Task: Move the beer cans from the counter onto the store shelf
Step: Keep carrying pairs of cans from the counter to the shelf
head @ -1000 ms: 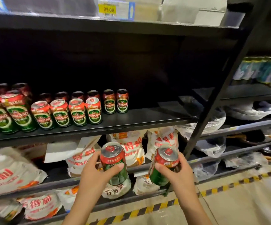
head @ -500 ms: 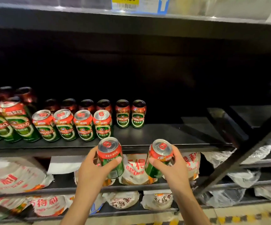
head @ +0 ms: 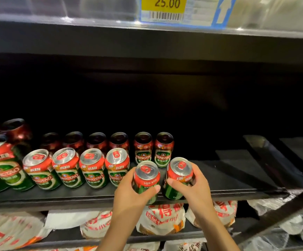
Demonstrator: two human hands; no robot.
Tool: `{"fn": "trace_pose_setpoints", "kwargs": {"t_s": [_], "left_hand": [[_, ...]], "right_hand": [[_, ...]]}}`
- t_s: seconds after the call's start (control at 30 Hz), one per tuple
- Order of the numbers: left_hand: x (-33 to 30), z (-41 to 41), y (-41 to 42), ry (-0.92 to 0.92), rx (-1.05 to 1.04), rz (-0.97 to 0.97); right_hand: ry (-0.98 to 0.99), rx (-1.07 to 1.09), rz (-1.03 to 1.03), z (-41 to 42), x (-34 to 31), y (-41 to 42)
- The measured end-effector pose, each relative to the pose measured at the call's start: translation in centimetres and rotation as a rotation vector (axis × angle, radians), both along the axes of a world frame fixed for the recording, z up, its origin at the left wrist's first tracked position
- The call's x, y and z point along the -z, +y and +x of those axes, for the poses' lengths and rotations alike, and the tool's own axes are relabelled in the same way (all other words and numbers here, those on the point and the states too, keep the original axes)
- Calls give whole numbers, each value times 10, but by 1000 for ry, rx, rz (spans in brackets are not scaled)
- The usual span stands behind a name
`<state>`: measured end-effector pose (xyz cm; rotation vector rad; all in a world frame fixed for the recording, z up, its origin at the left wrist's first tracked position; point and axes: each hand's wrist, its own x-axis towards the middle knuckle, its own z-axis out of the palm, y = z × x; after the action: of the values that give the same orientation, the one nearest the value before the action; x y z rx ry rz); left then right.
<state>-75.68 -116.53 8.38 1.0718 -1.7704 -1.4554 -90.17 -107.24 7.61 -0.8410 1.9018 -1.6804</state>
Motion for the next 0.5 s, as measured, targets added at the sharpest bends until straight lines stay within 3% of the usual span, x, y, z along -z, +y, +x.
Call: {"fn": "trace_pose_setpoints", "kwargs": {"t_s": [0.5], "left_hand": [[-2, -36, -7, 7, -44, 41]], "right_hand": [[8, -111, 12, -37, 6, -31]]}}
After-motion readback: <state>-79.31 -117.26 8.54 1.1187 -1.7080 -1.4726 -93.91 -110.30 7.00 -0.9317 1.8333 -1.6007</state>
